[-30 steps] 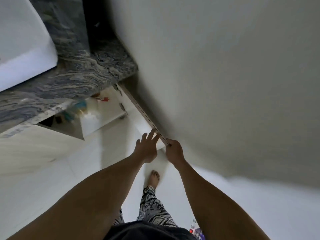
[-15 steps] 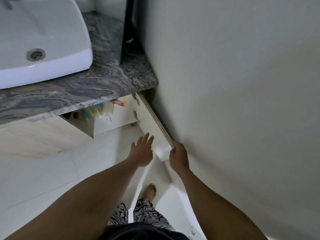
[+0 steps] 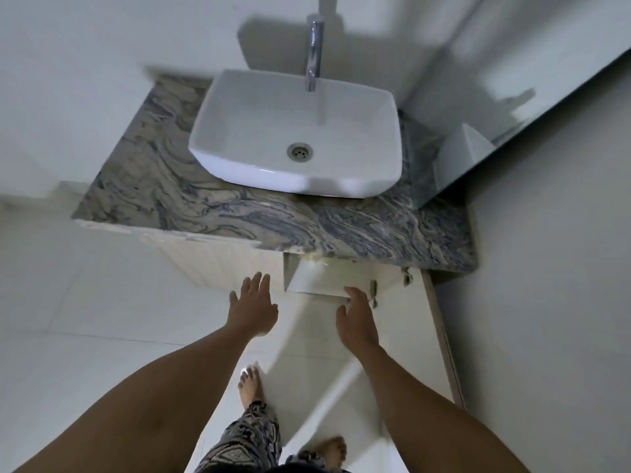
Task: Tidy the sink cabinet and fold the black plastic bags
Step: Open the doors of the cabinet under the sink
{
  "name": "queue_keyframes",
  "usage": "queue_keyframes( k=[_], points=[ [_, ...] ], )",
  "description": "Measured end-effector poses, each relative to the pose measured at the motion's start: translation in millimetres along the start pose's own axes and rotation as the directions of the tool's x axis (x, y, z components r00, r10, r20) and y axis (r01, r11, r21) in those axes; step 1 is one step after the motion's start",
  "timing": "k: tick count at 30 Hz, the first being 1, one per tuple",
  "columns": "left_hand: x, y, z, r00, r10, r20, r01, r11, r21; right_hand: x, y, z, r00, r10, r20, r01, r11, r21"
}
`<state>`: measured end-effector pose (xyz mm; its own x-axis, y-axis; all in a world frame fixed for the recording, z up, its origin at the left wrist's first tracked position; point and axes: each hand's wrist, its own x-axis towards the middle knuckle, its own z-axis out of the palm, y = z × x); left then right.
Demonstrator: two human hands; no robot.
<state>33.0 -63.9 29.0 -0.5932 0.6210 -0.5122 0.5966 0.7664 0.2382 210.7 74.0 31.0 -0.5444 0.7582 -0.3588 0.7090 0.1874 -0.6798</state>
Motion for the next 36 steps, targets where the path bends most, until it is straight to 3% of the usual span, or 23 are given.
queue_keyframes(
  k=[3, 9, 14, 22, 29, 33, 36],
  points=[
    [23.9, -42.4, -19.7, 0.999, -0.047, -0.005, 0.047, 0.998, -0.040, 27.6, -39.2, 42.3, 0.992, -0.067, 0.110, 0.075, 0.995, -0.065],
    [70.4, -102.5, -45.0, 0.996, -0.088, -0.016, 0.087, 0.995, -0.043, 77.0, -99.4, 107.3, 0.943, -0.087, 0.321, 0.208, 0.909, -0.362],
    [91.7, -124.5, -48.9, 0.999, -0.029, 0.034, 0.030, 1.000, -0.009, 98.0, -114.4, 130.2, 0.935, -0.054, 0.352, 0.254, 0.794, -0.552],
    [107.0, -132.9, -47.6, 0.995, 0.019, 0.102, -0.015, 0.999, -0.035, 112.6, -123.2, 137.4, 0.927, -0.018, 0.374, 0.283, 0.687, -0.669],
    [92.8, -128.3, -37.8, 1.000, -0.003, 0.028, 0.003, 1.000, -0.014, 102.0, -119.2, 134.4, 0.899, -0.045, 0.437, 0.326, 0.733, -0.596],
    [70.7, -119.3, -25.9, 0.998, -0.063, 0.028, 0.063, 0.998, -0.018, 88.3, -111.3, 129.6, 0.866, -0.082, 0.494, 0.310, 0.862, -0.400],
    [46.7, -111.3, -14.9, 0.992, -0.114, 0.049, 0.116, 0.992, -0.038, 73.8, -106.6, 130.0, 0.852, -0.081, 0.517, 0.294, 0.892, -0.344]
  ],
)
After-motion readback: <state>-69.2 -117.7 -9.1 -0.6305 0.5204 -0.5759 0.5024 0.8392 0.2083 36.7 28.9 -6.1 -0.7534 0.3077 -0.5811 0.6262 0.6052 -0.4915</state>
